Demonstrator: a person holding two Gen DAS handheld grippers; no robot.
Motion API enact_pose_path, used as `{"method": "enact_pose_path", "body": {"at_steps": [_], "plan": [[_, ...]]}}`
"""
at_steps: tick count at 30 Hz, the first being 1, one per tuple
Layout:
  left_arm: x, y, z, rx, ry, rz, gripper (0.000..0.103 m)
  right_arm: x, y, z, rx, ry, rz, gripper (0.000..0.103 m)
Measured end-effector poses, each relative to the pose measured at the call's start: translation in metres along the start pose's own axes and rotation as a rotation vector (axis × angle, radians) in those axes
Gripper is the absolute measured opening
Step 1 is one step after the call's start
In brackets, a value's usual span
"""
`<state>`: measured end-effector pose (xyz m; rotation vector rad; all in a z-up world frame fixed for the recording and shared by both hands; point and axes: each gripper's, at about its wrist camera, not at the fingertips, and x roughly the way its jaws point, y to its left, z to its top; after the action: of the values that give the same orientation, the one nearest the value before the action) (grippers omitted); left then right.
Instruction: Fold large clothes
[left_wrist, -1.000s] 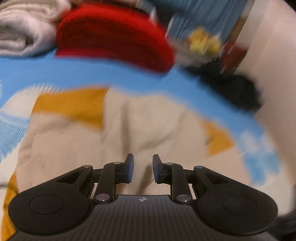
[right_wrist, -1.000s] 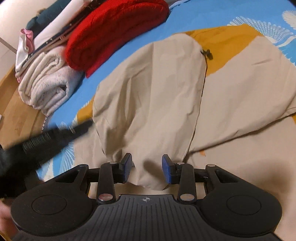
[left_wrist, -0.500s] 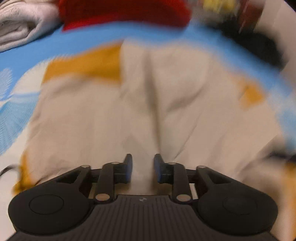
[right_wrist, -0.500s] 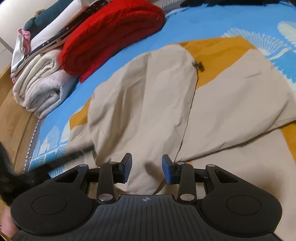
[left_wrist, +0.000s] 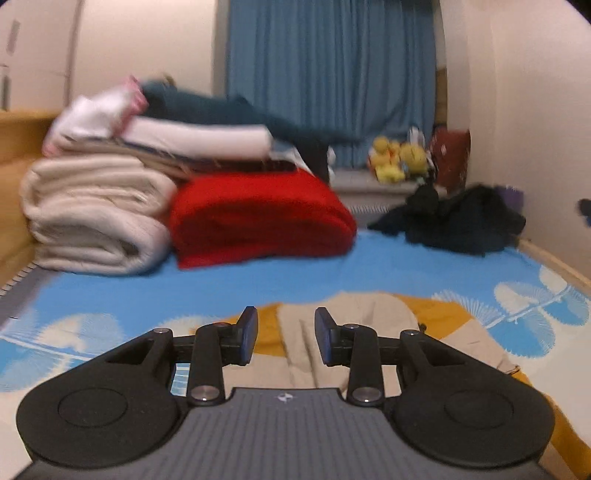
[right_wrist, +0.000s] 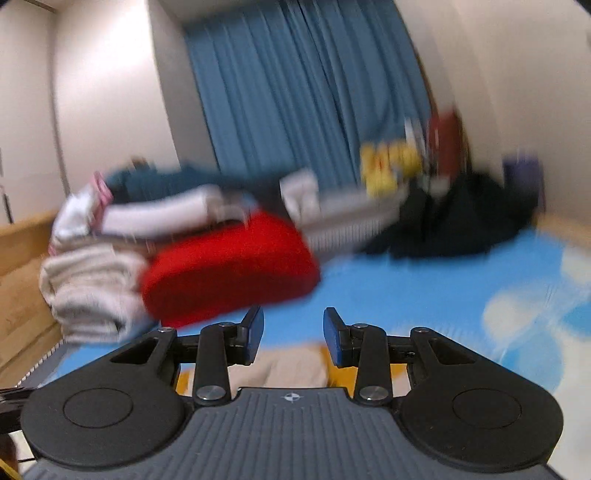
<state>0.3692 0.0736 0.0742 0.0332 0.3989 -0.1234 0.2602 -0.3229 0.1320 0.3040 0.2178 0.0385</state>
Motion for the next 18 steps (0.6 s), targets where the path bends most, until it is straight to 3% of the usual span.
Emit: {"method": "enact_pose_path", "body": {"at_steps": [3,5,10,18], "plan": [[-0.087,0.02,0.003,-0.071,-0.025,-0.017,0.046,-0.071,-0.021,0.024,0.022,-0.097,-0.068,0.038],[-0.146,0.023,0.006,-0.06,-0.044,-0.013,0.046,-0.12,-0.034,0.033,0.069,-0.131,-0.083,0.038],[-0.272,0.025,0.025,-0.036,-0.106,-0.015,0.046,-0.225,-0.053,0.056,0.03,-0.177,-0.126,0.038],[-0.43,0.025,0.066,-0.053,-0.214,0.0,0.046,-0.362,-0.066,0.109,0.02,-0.323,-0.123,0.042]]}}
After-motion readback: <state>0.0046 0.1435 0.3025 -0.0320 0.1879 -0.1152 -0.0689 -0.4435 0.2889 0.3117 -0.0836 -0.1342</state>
